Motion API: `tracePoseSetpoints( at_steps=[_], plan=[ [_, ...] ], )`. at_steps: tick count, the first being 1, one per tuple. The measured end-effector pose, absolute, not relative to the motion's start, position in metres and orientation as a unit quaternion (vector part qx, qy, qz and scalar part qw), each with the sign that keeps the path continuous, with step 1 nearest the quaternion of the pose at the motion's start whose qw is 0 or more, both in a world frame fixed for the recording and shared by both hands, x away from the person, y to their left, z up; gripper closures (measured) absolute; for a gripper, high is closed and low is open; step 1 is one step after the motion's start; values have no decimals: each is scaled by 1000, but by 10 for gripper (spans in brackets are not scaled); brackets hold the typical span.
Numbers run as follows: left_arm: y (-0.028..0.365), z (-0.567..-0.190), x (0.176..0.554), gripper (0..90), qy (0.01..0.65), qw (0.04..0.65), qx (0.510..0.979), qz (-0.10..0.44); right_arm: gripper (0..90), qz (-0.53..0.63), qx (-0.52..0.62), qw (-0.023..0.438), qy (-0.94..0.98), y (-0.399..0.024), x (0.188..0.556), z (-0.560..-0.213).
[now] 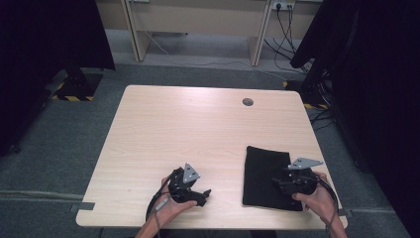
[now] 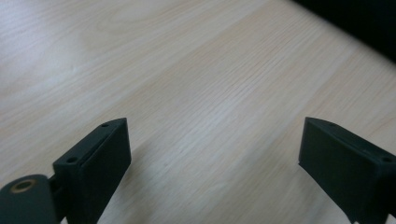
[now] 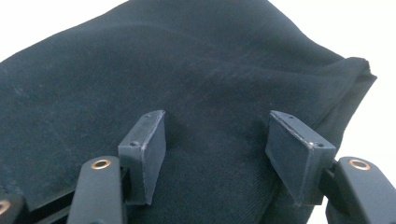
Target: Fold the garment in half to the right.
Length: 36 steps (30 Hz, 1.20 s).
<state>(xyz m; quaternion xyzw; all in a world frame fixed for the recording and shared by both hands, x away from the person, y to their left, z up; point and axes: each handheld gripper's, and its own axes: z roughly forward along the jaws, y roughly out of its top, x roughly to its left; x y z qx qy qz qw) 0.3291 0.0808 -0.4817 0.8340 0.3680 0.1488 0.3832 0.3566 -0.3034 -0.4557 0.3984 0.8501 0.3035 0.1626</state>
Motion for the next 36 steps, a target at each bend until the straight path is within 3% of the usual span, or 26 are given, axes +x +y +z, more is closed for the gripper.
tracePoseSetpoints(
  at_steps=[2, 12, 25, 30, 36],
  plan=[
    [85, -484, 330, 38, 377, 372, 835, 149, 378, 306, 398, 159, 850, -303, 358, -459],
    [111, -485, 331, 0, 395, 359, 831, 159, 375, 323, 395, 151, 847, -293, 366, -463],
    [115, -485, 333, 0, 402, 358, 827, 161, 375, 342, 333, 124, 870, -216, 407, -466],
    [115, -485, 333, 0, 403, 358, 827, 162, 340, 333, 320, 121, 879, -215, 403, -458],
    [115, -485, 333, 0, 401, 360, 827, 160, 339, 349, 337, 141, 863, -244, 381, -441]
  ],
)
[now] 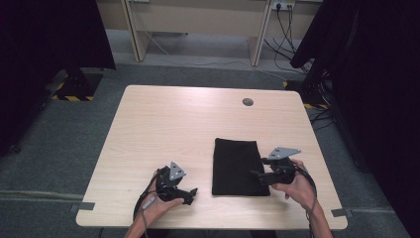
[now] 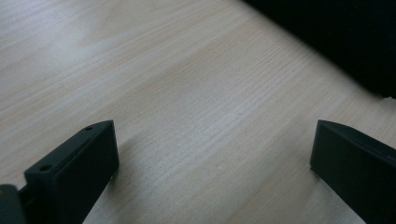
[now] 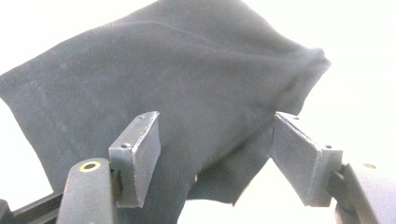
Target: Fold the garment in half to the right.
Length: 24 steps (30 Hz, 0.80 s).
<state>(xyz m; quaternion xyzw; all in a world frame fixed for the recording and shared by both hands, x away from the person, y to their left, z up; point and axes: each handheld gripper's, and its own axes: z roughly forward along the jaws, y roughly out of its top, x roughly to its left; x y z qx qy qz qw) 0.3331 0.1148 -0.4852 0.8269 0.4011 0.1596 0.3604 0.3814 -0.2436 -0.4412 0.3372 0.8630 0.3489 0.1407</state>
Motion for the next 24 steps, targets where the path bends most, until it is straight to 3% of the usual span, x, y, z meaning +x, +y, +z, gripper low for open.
tracePoseSetpoints(
  at_steps=[11, 24],
  plan=[
    [87, -479, 351, 16, 407, 406, 805, 146, 345, 354, 383, 144, 841, -260, 363, -470],
    [68, -482, 345, 16, 383, 393, 821, 155, 309, 348, 375, 171, 842, -263, 357, -454]
  ],
)
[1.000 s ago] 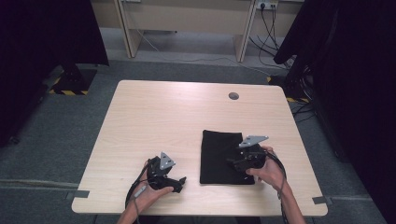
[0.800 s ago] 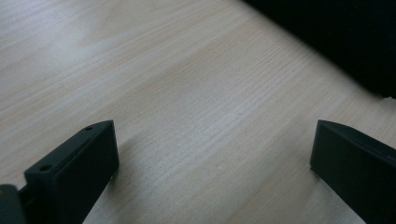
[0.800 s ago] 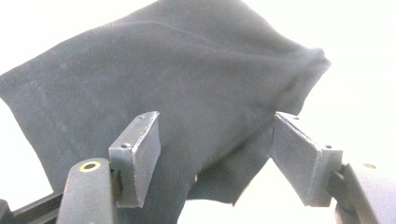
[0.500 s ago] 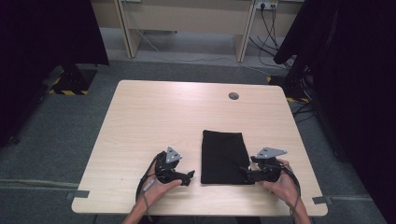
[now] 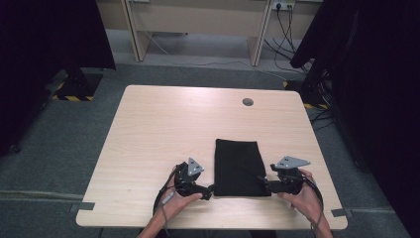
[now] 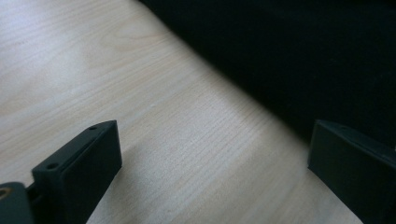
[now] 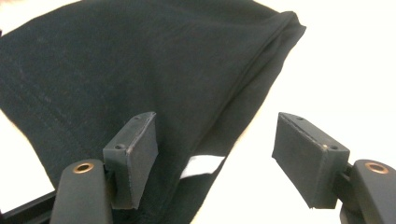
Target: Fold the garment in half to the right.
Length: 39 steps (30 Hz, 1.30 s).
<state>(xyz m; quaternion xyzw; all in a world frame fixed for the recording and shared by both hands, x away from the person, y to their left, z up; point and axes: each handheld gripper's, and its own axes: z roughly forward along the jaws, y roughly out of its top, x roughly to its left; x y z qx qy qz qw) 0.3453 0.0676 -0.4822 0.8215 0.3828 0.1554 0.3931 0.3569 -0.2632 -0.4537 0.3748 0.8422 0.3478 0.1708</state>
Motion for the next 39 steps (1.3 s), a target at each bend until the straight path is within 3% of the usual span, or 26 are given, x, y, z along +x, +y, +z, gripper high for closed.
tracePoseSetpoints(
  at_steps=[18, 39],
  plan=[
    [98, -485, 334, 0, 395, 358, 831, 159, 272, 373, 335, 149, 852, -230, 370, -454],
    [98, -485, 334, 0, 399, 357, 829, 162, 313, 373, 319, 155, 858, -194, 407, -474]
  ],
)
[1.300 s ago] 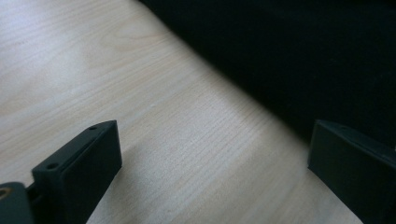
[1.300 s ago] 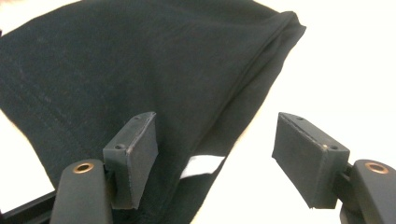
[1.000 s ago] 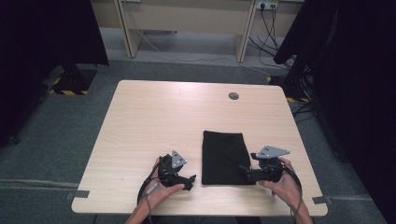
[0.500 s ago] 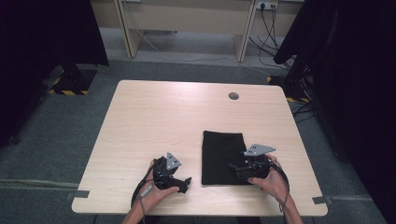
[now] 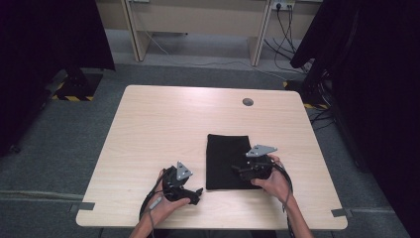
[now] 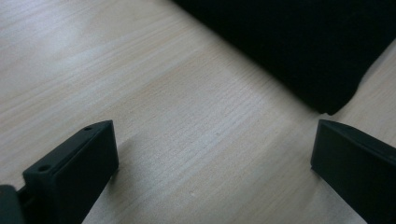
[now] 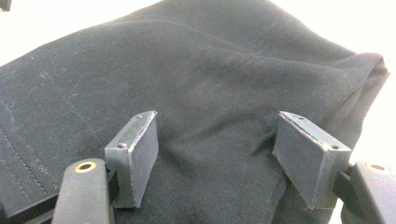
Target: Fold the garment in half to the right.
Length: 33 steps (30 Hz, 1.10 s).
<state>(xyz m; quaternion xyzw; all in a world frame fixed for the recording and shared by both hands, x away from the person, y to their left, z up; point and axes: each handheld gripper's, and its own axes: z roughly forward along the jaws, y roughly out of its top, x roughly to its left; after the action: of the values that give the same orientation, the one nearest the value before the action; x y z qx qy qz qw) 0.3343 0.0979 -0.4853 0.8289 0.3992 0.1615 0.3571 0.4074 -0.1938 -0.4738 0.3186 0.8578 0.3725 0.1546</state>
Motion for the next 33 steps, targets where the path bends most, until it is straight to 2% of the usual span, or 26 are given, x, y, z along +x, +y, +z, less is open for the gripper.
tracePoseSetpoints(
  at_steps=[13, 20, 33],
  plan=[
    [98, -485, 334, 0, 399, 357, 829, 162, 312, 382, 313, 151, 857, -186, 418, -475],
    [98, -485, 334, 0, 400, 357, 829, 162, 219, 397, 332, 141, 844, -190, 410, -463],
    [99, -485, 335, 0, 407, 357, 825, 165, 187, 402, 357, 147, 830, -215, 393, -454]
  ],
)
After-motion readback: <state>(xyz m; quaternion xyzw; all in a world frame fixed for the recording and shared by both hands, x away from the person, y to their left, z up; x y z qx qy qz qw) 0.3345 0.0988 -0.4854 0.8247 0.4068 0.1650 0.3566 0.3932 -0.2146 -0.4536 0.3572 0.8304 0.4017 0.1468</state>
